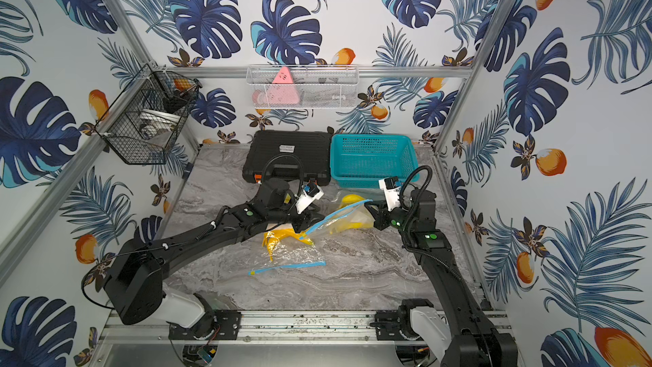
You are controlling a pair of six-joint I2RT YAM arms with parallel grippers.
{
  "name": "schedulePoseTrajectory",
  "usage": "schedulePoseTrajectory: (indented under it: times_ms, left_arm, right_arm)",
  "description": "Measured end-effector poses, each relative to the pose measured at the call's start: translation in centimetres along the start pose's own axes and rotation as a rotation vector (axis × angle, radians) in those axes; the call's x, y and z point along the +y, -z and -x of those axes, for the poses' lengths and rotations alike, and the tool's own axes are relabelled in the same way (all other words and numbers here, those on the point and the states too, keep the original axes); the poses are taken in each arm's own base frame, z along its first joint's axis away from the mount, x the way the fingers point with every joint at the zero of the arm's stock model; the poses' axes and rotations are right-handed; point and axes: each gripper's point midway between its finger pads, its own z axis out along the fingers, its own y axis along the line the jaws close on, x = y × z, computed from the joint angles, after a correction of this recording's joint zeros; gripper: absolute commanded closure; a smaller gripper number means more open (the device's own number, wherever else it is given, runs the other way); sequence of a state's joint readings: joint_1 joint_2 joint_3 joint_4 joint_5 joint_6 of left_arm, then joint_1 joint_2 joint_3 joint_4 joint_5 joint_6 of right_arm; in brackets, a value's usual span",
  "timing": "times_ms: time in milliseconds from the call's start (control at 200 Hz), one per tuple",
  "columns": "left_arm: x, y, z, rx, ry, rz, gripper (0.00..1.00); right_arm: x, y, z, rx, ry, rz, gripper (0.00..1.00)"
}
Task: Open the zip-top bag and take out the banana
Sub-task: Open the zipper of the food storage bag at the center of the board.
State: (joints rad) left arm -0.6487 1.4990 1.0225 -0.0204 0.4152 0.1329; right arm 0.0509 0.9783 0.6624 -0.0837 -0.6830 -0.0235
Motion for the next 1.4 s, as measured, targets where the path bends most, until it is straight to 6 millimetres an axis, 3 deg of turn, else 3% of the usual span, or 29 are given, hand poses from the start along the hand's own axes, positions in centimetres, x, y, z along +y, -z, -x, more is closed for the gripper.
schedulePoseTrajectory:
  times_ms: [535,781,1016,1111,1191,1236,1356,1401]
  left_arm:
    - [-0.3,-0.8,-0.7,0.026,-0.022,0.0,0.65]
    - [-0.9,-0.7,-3.4,0.101,-0.006,-0.014,0.66]
    - [-0.8,-0.2,-4.2,0.135,-0.014,0.004,0.67]
    - [-0.9,0.0,-4.7,0.152,-0.009,0.006,0.74]
    - [-1.1,0.3,-5.0,0.159,-0.006,0.007,1.0]
    - [-1.2,0.5,-5.1,0.164,-0.01,0.009,1.0]
    - [-2.3,0.3,-5.2,0.183,0.009,0.002,1.0]
    - [-3.0,0.1,-5.0,0.185,0.004,-0.005,1.0]
  right_arm:
    - [0.1,0.0,0.0,0.0,0.0,0.004,1.0]
    - [-0.1,0.2,0.2,-0.01,0.007,-0.018,1.0]
    - [-0.3,0.3,0.2,-0.007,0.004,-0.035,1.0]
    - [-0.5,0.4,0.1,0.003,-0.003,-0.052,1.0]
    - [-0.8,0.4,0.1,0.014,-0.016,-0.073,0.87]
    - [-1.0,0.5,0.1,0.026,-0.03,-0.088,0.69]
    - [-1.5,1.2,0.3,0.045,-0.076,-0.15,0.45]
    - [-1.4,1.6,0.3,0.051,-0.104,-0.174,0.4]
